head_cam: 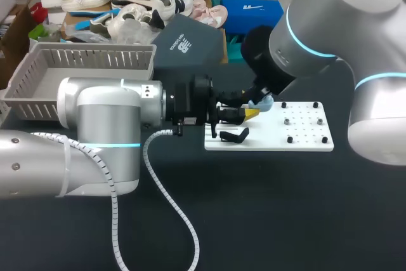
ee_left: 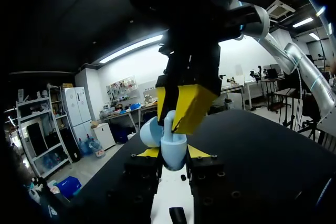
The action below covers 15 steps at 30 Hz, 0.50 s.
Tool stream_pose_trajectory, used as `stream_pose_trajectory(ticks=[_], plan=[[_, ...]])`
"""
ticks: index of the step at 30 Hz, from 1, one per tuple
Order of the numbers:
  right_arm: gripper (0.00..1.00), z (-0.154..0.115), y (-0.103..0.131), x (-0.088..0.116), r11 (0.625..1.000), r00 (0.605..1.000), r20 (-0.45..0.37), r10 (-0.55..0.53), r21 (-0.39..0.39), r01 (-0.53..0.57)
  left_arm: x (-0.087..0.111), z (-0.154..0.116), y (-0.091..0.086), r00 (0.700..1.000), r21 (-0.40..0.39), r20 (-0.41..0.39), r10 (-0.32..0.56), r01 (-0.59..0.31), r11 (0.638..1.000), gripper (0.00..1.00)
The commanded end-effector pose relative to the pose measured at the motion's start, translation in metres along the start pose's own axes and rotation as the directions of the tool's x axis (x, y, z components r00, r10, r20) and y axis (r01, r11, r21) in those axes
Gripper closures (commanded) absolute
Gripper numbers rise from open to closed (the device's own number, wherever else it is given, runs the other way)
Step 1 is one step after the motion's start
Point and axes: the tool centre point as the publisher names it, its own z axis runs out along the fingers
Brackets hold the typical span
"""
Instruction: Pick up each earbud case from the left stands, insert the matching earbuds, close the lid, and place the case in the box.
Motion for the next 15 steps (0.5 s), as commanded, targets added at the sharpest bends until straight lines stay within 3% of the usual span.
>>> stream_pose_trajectory(ticks=[1, 15], plan=[[0.75, 0.0005, 0.0002, -0.0020, 1.000, 1.000, -0.002, -0.001, 0.000, 0.001, 0.0000, 0.0005, -0.0003, 1.000, -0.002, 0.003, 0.001, -0.001, 1.000, 1.00], [0.73, -0.0015, 0.0007, -0.0041, 1.000, 1.000, 0.001, -0.006, 0.003, 0.006, 0.0000, 0.0005, -0.0003, 1.000, -0.002, 0.003, 0.001, -0.001, 1.000, 1.00]])
